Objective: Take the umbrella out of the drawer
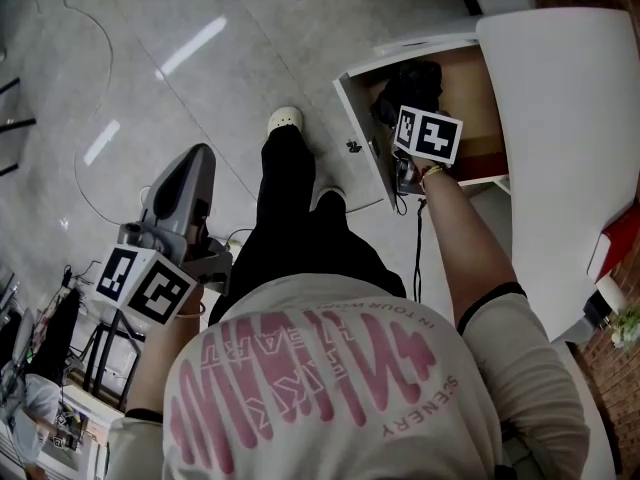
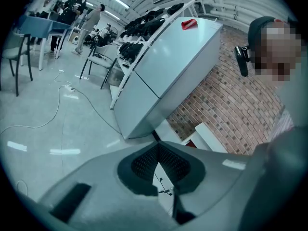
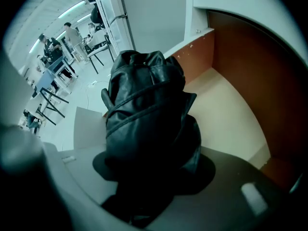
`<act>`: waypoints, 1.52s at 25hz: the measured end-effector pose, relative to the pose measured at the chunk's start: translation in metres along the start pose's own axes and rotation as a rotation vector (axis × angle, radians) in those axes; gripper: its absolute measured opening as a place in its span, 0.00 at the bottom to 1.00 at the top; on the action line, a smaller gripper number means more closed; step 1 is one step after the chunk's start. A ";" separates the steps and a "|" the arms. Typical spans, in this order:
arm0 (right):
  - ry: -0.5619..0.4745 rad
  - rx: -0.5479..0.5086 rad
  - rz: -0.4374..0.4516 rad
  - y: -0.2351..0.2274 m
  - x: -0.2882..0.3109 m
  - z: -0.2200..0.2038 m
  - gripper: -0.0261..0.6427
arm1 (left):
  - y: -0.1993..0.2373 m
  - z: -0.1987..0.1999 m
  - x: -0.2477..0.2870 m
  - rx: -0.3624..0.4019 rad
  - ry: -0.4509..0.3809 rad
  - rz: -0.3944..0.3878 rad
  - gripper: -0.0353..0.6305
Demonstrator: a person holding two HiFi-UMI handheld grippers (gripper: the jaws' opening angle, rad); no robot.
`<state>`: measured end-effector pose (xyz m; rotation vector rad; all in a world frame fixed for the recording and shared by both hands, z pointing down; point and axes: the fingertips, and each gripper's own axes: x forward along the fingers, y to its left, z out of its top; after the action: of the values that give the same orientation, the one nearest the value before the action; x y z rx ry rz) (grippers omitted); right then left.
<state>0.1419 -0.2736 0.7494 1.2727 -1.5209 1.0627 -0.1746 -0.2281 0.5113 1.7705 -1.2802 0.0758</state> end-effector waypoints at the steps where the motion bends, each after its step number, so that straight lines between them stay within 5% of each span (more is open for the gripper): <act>1: -0.014 0.000 0.004 0.001 -0.005 0.001 0.43 | -0.002 -0.001 -0.002 0.001 -0.003 -0.003 0.06; 19: -0.264 0.051 0.183 0.030 -0.110 0.027 0.43 | -0.043 -0.013 -0.042 0.001 -0.071 -0.069 0.06; 38: -0.660 0.215 0.409 0.019 -0.324 0.079 0.44 | -0.172 0.027 -0.049 0.133 -0.202 -0.243 0.06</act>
<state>0.1504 -0.2648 0.4155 1.6024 -2.2861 1.1420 -0.0754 -0.2053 0.3618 2.0786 -1.2118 -0.1630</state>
